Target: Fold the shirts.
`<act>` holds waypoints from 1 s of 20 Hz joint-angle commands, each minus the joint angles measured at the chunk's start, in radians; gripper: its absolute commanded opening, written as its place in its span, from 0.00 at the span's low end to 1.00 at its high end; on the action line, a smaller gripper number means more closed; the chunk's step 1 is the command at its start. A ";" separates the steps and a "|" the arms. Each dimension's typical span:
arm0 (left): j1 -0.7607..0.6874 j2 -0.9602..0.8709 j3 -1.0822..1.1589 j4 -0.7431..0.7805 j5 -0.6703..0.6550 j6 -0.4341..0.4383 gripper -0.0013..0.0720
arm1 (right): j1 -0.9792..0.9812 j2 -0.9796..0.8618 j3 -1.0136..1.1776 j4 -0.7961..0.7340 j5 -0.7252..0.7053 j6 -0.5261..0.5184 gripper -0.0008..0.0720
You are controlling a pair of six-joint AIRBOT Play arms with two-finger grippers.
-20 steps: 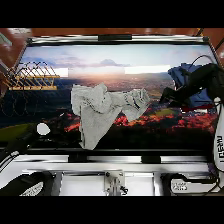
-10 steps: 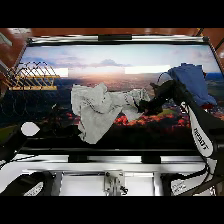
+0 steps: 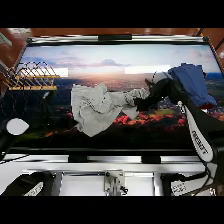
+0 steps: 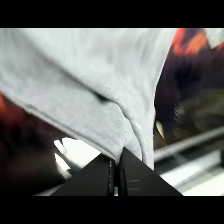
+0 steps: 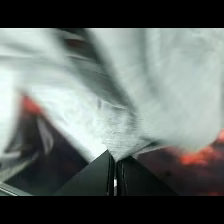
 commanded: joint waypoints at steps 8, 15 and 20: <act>-0.002 0.059 1.125 0.349 0.048 0.034 0.06 | 0.005 0.836 0.424 -0.217 0.367 -0.169 0.12; -0.002 0.143 1.209 0.386 0.023 0.034 0.06 | 0.005 1.053 0.428 -0.277 0.332 0.011 0.12; -0.001 0.120 1.135 0.494 -0.167 0.033 0.06 | 0.005 0.982 0.428 -0.355 0.558 0.017 0.12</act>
